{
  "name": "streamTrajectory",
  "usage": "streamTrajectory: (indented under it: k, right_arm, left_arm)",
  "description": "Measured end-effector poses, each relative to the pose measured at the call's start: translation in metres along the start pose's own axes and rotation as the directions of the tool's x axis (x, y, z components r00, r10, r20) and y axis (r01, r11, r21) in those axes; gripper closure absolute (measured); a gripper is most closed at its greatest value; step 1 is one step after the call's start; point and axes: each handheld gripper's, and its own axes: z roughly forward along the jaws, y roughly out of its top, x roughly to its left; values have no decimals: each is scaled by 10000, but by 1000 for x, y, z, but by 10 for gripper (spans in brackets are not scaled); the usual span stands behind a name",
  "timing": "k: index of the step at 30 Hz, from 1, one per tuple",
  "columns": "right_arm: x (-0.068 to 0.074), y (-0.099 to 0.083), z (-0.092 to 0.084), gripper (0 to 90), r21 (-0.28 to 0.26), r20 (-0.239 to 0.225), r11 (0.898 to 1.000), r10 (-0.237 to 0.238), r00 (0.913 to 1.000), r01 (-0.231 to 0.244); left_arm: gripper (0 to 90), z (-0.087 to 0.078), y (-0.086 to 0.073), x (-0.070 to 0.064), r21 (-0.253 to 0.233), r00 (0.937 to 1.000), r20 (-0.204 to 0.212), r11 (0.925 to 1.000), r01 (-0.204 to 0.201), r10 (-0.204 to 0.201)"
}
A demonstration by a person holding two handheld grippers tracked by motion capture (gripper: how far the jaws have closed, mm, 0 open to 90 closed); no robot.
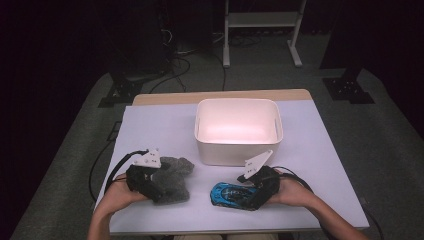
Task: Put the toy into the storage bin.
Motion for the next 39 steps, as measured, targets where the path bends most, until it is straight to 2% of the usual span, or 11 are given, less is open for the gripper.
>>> streamTrajectory:
  k: [3, 11, 15, 22, 25, 39]
  right_arm:
    - [-1, -5, 6, 179, 45, 97, 9999, 97, 9999, -97]
    - [1, -9, 16, 170, 147, 231, 9999, 5, 9997, -8]
    - [3, -9, 23, 169, 421, 406, 9989, -230, 9989, 213]
    - [5, -11, 31, 171, 454, 567, 9987, -237, 9981, 211]
    - [8, -11, 33, 171, 504, 706, 9981, -380, 9968, 345]
    - [9, -17, 35, 180, 353, 1166, 9984, -477, 9920, 438]
  left_arm:
    - [93, 1, 0, 0, 36, 10000, 15, 10000, 29, -29]
    - [93, 1, -1, 0, 39, 10000, 36, 10000, 42, -42]
    - [93, 1, -1, -1, 47, 10000, 57, 10000, 34, -34]
    - [93, 0, -2, 0, 49, 10000, 78, 10000, 34, -34]
    - [93, 0, -2, 0, 54, 10000, 83, 10000, 47, -47]
    - [92, 3, -2, -1, 143, 9999, 152, 9999, 54, -56]
